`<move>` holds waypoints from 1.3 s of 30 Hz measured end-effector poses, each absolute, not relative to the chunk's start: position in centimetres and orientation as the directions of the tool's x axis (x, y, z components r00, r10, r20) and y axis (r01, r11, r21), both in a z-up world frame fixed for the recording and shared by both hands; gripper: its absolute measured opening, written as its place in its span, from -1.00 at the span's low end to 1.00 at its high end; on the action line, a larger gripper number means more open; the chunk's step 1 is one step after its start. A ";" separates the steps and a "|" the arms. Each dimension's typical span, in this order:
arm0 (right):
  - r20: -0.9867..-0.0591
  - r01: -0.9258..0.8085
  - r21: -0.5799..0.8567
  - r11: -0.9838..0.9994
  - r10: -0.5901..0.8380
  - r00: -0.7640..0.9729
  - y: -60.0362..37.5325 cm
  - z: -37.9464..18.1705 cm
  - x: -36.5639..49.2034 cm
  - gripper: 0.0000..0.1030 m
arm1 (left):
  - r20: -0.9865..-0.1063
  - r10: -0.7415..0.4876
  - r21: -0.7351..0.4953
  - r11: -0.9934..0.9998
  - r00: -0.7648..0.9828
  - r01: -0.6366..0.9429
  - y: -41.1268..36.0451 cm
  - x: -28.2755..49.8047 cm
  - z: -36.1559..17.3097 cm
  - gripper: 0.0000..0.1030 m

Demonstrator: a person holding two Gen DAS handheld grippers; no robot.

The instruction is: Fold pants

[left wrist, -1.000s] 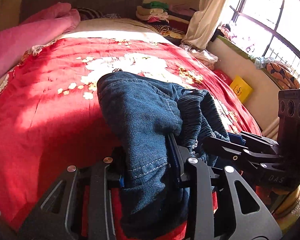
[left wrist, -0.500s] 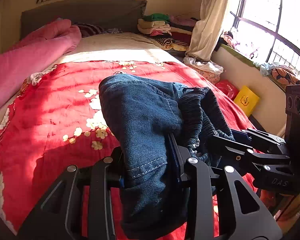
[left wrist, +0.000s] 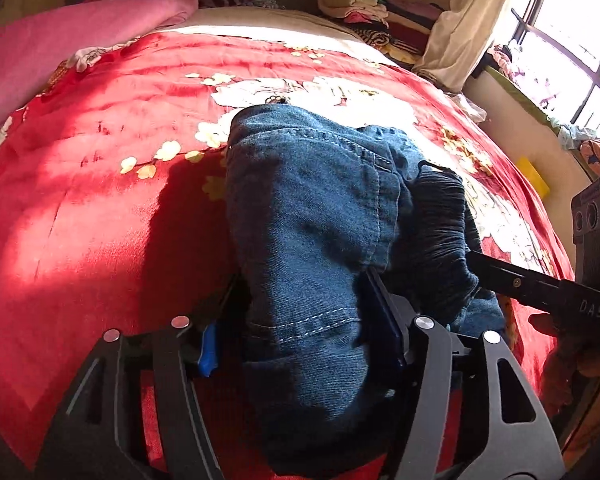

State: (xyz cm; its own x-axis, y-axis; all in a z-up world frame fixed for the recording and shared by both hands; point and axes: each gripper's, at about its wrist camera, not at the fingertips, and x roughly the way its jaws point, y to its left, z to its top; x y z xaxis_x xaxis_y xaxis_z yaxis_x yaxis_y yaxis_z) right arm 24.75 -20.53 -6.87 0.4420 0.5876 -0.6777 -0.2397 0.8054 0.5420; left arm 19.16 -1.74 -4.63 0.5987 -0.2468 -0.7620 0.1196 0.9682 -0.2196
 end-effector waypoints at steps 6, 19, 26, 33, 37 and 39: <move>-0.706 -0.240 0.467 0.851 0.522 0.478 -20.8 -6.0 23.0 0.17 | -0.758 -0.216 -0.185 0.976 0.615 0.114 -1.7 18.3 -4.4 0.22; -0.752 -0.240 0.352 0.905 0.426 0.503 -21.5 -5.8 20.1 0.39 | -0.747 -0.197 -0.181 0.979 0.635 0.091 -0.7 16.3 -3.0 0.32; -0.747 -0.221 0.342 0.913 0.407 0.526 -22.2 -5.0 18.7 0.43 | -0.741 -0.187 -0.173 0.981 0.645 0.086 -0.5 15.2 -2.1 0.32; -0.716 -0.241 0.309 0.920 0.392 0.578 -22.1 -3.1 17.2 0.49 | -0.722 -0.184 -0.172 0.981 0.667 0.084 -0.3 13.8 -0.6 0.43; -0.687 -0.263 0.269 0.927 0.376 0.622 -21.7 -1.4 15.8 0.62 | -0.707 -0.184 -0.177 0.981 0.683 0.080 -0.1 12.6 0.5 0.53; -0.673 -0.270 0.246 0.931 0.364 0.644 -21.6 -0.5 15.1 0.66 | -0.699 -0.183 -0.179 0.981 0.691 0.078 0.0 12.0 1.1 0.60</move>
